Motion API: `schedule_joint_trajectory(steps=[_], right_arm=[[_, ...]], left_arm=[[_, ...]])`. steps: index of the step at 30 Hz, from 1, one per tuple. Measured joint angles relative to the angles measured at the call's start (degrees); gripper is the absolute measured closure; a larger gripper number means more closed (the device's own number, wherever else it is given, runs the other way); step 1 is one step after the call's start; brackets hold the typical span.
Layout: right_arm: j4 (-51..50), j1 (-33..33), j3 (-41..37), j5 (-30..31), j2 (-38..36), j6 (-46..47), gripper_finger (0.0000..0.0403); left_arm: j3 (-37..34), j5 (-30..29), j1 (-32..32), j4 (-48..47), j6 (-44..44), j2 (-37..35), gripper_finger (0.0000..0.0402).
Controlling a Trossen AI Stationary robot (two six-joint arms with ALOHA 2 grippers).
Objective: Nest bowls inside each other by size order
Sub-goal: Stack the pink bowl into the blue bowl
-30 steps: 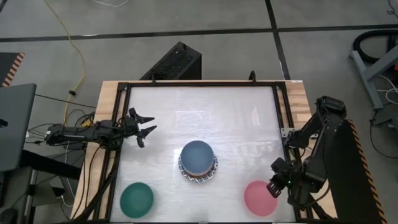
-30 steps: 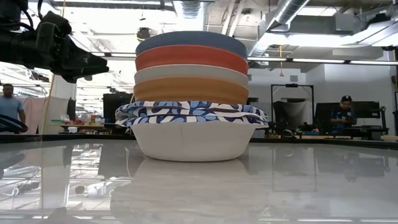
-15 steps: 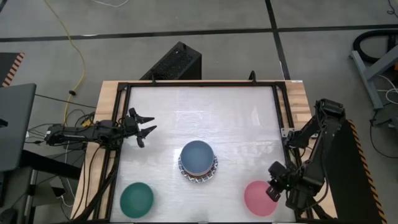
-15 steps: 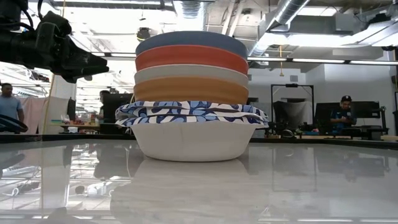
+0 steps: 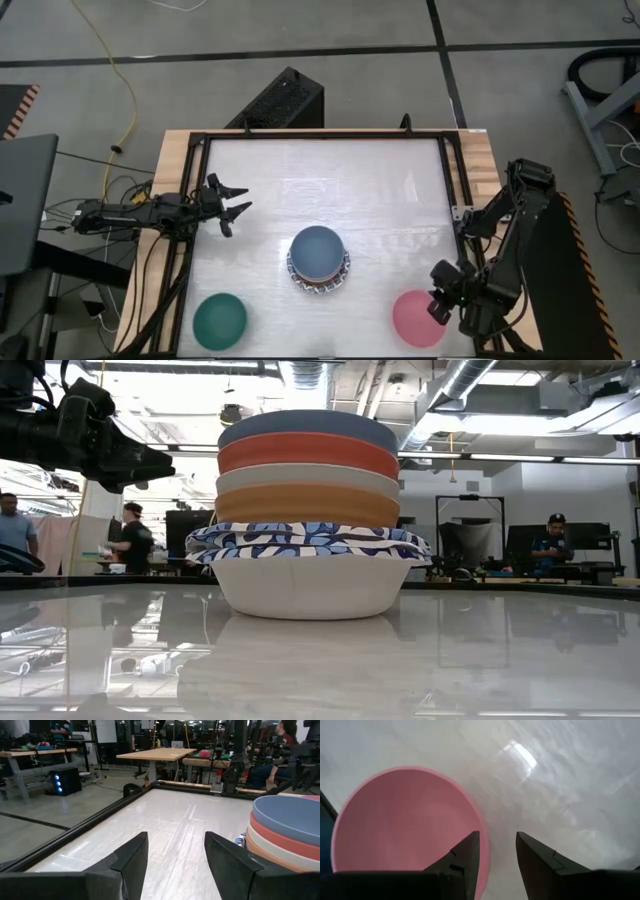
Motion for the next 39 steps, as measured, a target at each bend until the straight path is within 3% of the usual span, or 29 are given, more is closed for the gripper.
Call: schedule_joint_trajectory(steps=[28,32,37,39], right_arm=[[3.87,0.09,0.02,-0.90,0.34,-1.49,0.0255],[4.15,0.11,0.04,-3.07,3.12,-1.55,0.0255],[4.27,-0.04,0.04,-11.61,6.47,-3.48,0.0255],[4.52,-0.04,0.04,-12.13,6.90,-3.42,0.0255]], left_arm=[[-0.01,0.01,0.02,0.01,0.00,0.02,0.0216],[-0.02,0.00,0.02,0.00,0.00,0.02,0.0216],[-0.02,0.02,0.02,0.00,0.00,0.02,0.0216],[-0.02,0.02,0.02,0.02,0.00,0.02,0.0216]])
